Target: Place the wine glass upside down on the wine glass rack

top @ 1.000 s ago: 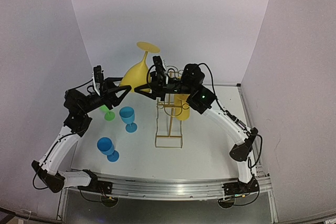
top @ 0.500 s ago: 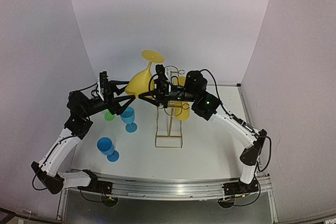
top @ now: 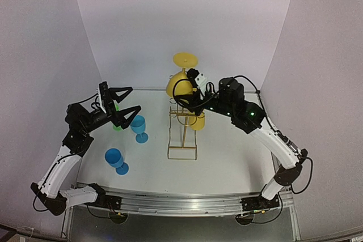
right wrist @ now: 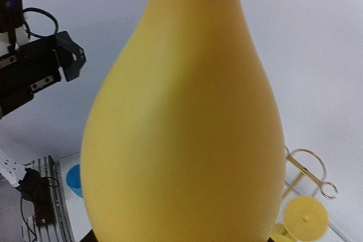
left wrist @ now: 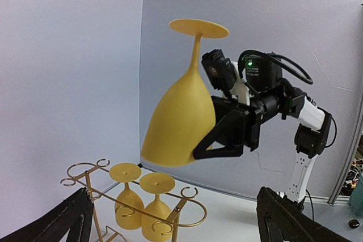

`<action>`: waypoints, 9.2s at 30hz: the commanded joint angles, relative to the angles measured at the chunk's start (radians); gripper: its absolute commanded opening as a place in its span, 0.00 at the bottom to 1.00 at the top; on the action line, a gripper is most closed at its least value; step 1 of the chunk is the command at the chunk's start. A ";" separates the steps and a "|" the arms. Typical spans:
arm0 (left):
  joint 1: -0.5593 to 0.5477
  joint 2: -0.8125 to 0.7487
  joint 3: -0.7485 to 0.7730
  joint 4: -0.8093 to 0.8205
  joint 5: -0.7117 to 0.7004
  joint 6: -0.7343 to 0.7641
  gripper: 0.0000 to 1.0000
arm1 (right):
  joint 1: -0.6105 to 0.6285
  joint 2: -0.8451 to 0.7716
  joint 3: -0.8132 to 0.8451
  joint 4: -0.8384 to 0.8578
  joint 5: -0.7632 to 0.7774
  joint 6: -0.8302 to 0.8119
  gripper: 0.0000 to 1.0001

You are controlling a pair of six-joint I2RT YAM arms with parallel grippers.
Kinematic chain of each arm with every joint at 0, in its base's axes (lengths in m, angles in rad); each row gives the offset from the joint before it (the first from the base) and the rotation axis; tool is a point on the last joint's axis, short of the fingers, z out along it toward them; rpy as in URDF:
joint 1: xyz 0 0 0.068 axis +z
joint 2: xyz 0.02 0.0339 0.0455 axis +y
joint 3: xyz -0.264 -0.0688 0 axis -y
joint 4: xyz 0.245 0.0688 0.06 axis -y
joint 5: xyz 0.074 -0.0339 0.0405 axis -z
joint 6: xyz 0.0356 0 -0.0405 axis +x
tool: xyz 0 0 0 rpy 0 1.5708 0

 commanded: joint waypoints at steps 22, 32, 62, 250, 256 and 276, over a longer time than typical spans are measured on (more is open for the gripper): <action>0.041 -0.003 -0.096 0.029 -0.046 -0.008 0.99 | -0.298 -0.414 -0.704 -0.189 0.033 -0.044 0.10; 0.048 0.027 -0.088 0.034 -0.049 -0.002 0.99 | -0.298 -0.440 -0.923 0.131 -0.136 -0.185 0.09; 0.053 0.063 -0.070 0.056 -0.034 0.012 0.99 | -0.264 -0.344 -0.970 0.229 -0.278 -0.178 0.06; 0.337 -0.522 -0.143 -0.589 0.046 1.049 0.77 | 0.271 0.372 0.337 0.326 0.332 -0.450 0.00; 0.337 -0.384 0.008 -0.981 0.064 0.931 1.00 | 0.275 0.312 0.297 0.375 0.334 -0.728 0.00; 0.336 -0.075 0.225 -0.995 0.394 0.357 1.00 | 0.347 0.280 0.216 0.511 0.236 -1.217 0.00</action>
